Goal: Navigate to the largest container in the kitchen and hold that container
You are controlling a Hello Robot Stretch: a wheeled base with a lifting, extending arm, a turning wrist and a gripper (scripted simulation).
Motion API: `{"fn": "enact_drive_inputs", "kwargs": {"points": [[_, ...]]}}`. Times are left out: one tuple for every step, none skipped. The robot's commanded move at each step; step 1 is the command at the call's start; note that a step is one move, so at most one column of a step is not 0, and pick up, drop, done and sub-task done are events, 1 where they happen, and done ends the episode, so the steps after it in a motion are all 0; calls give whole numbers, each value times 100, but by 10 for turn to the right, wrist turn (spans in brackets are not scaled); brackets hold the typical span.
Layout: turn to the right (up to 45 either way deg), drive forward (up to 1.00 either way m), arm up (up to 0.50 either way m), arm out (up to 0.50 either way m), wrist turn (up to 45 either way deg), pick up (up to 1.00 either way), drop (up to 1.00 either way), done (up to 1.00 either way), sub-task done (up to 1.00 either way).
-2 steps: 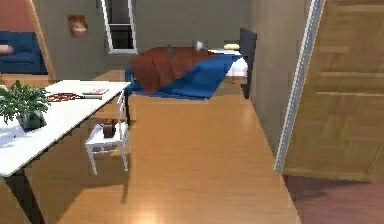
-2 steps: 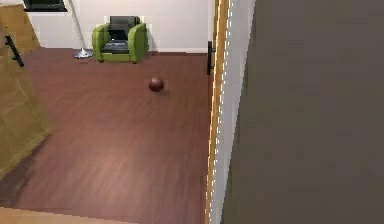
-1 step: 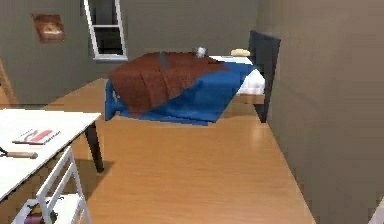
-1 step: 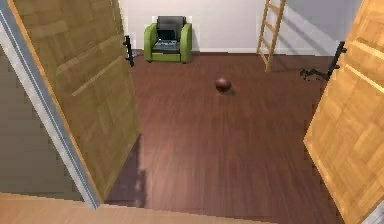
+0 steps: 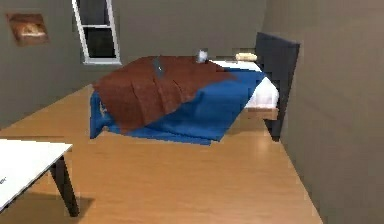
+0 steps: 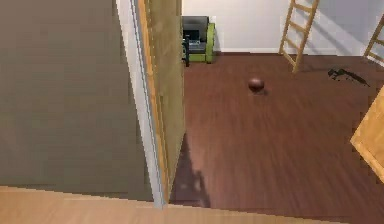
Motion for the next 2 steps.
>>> {"fn": "enact_drive_inputs", "kwargs": {"points": [[-120, 0, 0, 0, 0, 0, 0, 0, 0], [0, 100, 0, 0, 0, 0, 0, 0, 0]]}}
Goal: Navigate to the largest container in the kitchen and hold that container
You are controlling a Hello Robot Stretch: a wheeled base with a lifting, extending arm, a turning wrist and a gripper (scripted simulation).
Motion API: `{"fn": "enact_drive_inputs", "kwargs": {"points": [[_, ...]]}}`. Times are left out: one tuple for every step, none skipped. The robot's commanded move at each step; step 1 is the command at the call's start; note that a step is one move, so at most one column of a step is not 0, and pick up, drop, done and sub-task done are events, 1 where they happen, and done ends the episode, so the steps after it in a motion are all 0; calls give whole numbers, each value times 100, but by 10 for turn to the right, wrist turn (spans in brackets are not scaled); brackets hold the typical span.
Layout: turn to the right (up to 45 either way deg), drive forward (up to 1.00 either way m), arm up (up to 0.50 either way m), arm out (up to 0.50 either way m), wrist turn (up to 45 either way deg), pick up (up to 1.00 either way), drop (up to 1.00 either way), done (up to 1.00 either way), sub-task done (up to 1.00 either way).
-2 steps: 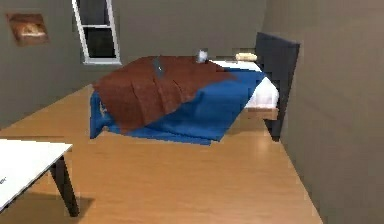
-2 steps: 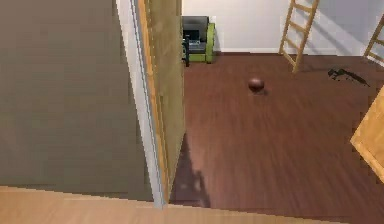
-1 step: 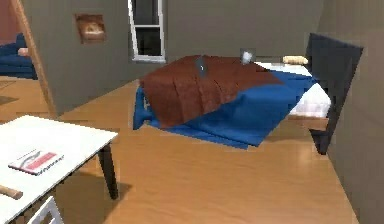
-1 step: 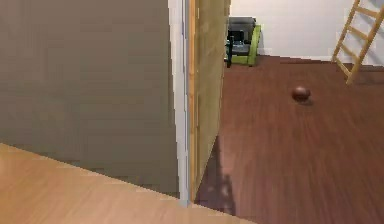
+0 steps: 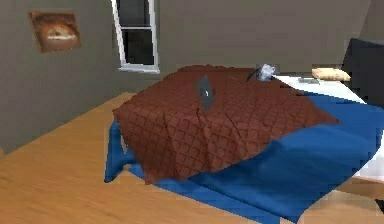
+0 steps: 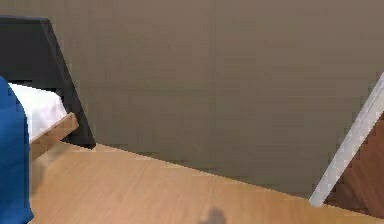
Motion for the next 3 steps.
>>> {"fn": "enact_drive_inputs", "kwargs": {"points": [[0, 40, 0, 0, 0, 0, 0, 0, 0], [0, 25, 0, 0, 0, 0, 0, 0, 0], [-450, 0, 0, 0, 0, 0, 0, 0, 0]]}}
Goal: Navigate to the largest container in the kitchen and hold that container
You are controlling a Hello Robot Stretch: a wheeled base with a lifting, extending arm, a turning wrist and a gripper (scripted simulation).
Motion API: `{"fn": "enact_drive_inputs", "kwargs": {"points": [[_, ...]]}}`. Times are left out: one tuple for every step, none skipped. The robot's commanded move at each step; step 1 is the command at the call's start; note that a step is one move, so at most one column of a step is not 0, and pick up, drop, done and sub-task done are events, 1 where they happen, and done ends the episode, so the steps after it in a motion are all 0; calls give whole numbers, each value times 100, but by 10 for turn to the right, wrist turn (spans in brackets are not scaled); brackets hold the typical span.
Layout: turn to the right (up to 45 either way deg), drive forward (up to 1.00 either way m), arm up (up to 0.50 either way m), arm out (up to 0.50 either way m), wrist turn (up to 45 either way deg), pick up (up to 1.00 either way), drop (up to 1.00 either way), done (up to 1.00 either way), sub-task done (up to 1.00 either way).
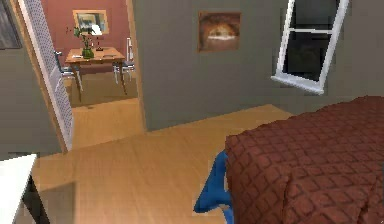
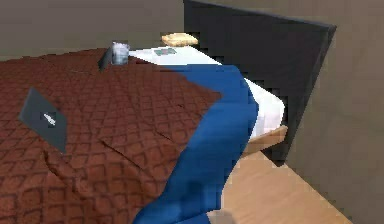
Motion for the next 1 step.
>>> {"fn": "enact_drive_inputs", "kwargs": {"points": [[-240, 0, 0, 0, 0, 0, 0, 0, 0]]}}
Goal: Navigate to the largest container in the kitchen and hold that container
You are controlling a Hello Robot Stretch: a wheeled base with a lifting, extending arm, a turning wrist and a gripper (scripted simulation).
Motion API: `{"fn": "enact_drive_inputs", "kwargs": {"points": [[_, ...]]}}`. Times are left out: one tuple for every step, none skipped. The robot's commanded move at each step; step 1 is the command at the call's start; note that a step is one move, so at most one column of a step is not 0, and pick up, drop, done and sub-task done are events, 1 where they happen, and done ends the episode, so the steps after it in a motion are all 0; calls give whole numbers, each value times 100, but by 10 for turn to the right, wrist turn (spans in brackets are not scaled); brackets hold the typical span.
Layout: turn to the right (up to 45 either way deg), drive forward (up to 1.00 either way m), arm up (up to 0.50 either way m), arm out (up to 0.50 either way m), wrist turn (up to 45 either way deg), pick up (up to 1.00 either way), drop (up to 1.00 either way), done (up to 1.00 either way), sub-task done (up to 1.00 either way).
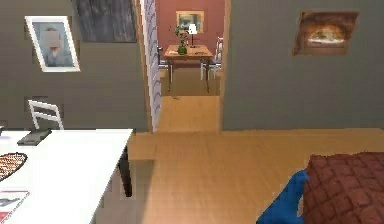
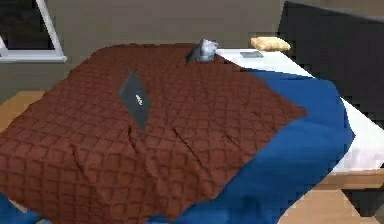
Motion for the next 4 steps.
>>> {"fn": "enact_drive_inputs", "kwargs": {"points": [[0, 100, 0, 0, 0, 0, 0, 0, 0], [0, 100, 0, 0, 0, 0, 0, 0, 0], [-30, 0, 0, 0, 0, 0, 0, 0, 0], [0, 100, 0, 0, 0, 0, 0, 0, 0]]}}
